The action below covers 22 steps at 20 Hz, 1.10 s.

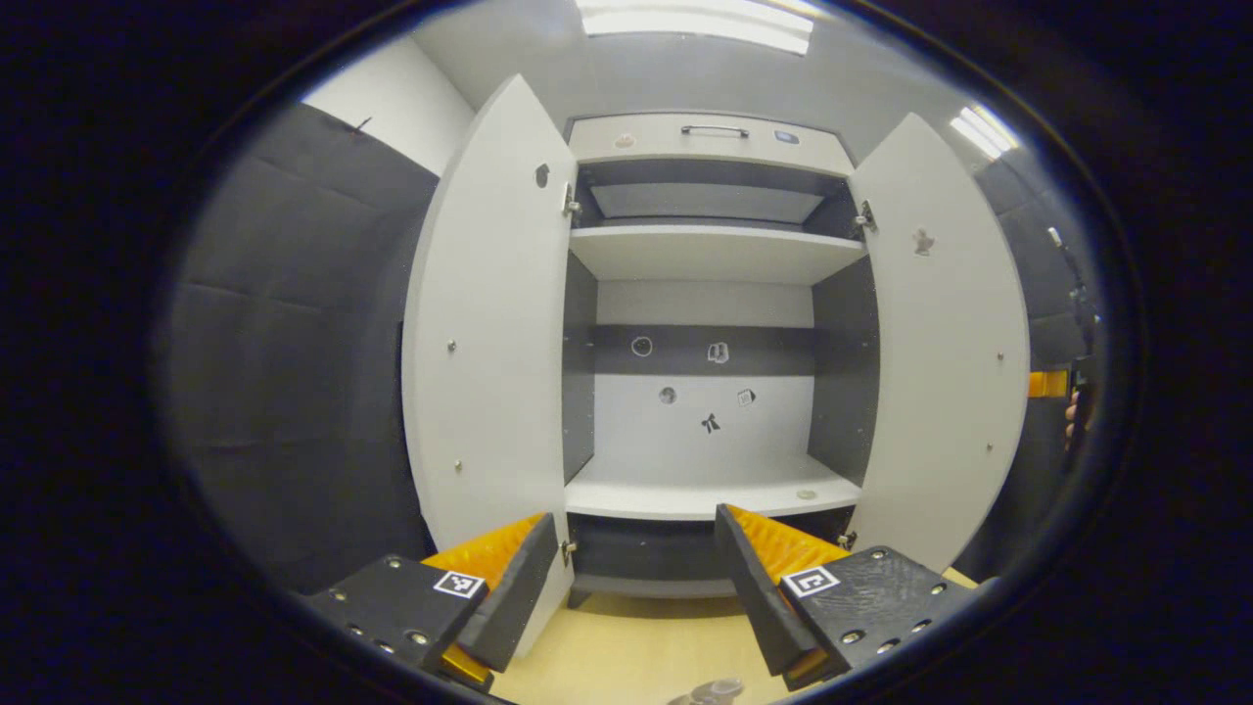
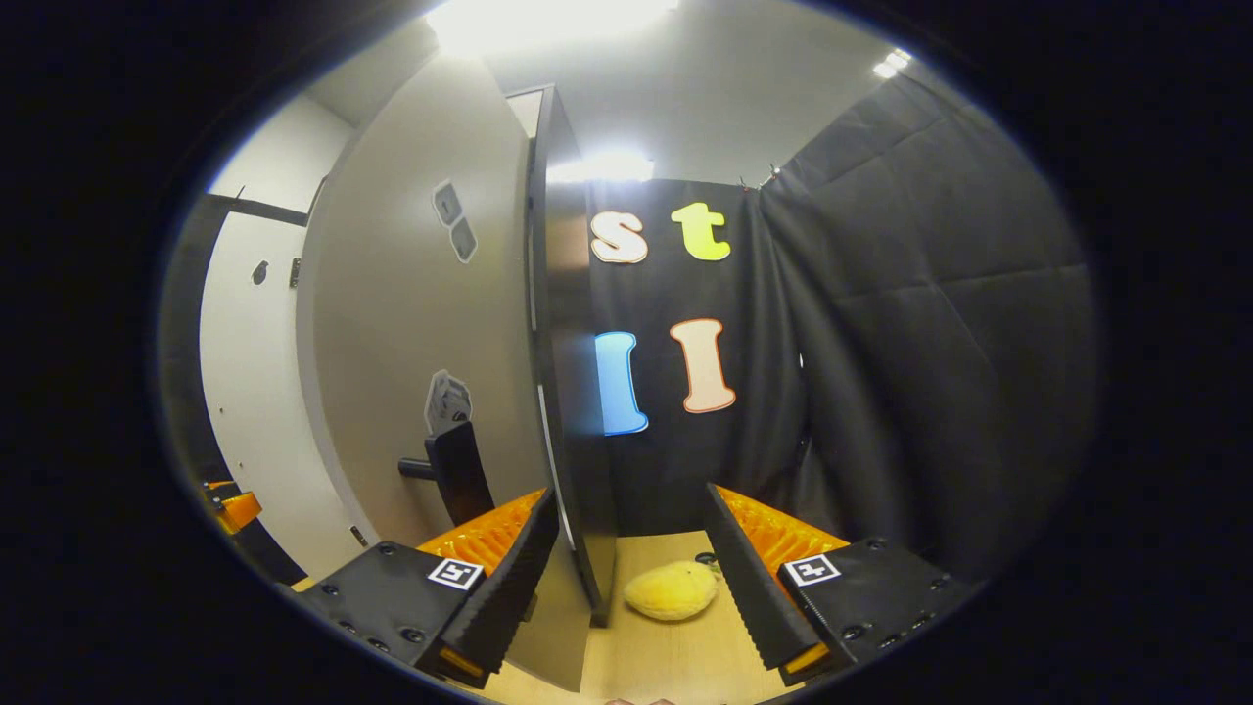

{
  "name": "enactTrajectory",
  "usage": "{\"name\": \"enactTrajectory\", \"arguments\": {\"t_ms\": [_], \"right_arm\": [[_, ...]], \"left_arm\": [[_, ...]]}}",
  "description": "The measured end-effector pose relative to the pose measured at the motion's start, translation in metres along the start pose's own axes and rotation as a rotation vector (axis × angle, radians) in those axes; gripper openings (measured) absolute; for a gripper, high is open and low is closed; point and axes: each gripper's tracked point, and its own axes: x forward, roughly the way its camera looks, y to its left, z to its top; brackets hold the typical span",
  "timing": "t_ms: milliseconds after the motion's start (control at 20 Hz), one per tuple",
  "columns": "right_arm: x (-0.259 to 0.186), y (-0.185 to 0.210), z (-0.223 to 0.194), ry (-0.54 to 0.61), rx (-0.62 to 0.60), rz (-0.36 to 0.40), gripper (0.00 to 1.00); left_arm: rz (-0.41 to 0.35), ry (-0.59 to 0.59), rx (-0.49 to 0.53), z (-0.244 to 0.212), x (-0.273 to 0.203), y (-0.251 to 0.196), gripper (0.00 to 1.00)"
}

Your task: Grasp the bottle in the cabinet with the left hand and place it on the coaster, then close the right door with the right hand and the left door with the left hand.

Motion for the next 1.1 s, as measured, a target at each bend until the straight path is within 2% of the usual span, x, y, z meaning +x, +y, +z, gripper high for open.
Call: {"name": "enactTrajectory", "arguments": {"t_ms": [150,200,250,450,500,550,800,950,1000,1100], "right_arm": [[0.001,0.012,0.003,0.004,0.004,-0.014,0.96],[0.0,0.017,0.002,0.004,0.005,-0.02,0.96],[-0.001,0.024,0.002,0.007,0.011,-0.022,0.96],[0.001,0.064,-0.005,0.024,0.039,0.027,0.96],[0.005,0.072,-0.007,0.031,0.041,0.035,0.91],[0.006,0.078,-0.009,0.044,0.035,0.038,0.96],[0.016,0.107,-0.01,0.037,0.009,0.051,0.96],[0.024,0.13,-0.01,0.026,-0.009,0.067,0.96],[0.028,0.138,-0.011,0.028,-0.006,0.078,0.96],[0.036,0.155,-0.01,0.019,-0.003,0.111,0.96]], "left_arm": [[-0.03,0.003,-0.006,-0.006,0.009,0.012,0.94],[-0.035,0.008,-0.003,-0.007,0.011,0.017,0.99],[-0.039,0.009,0.001,-0.007,0.013,0.02,0.99],[-0.059,-0.002,-0.015,-0.004,0.018,0.034,0.99],[-0.061,-0.003,-0.025,-0.003,0.017,0.037,0.99],[-0.063,-0.004,-0.03,-0.002,0.016,0.04,0.99],[-0.032,-0.013,0.007,0.0,0.002,0.066,0.99],[-0.026,-0.012,-0.031,-0.003,-0.008,0.08,0.99],[-0.019,-0.011,-0.037,-0.003,-0.012,0.084,0.94],[-0.002,-0.014,-0.036,-0.002,-0.019,0.094,0.94]]}}
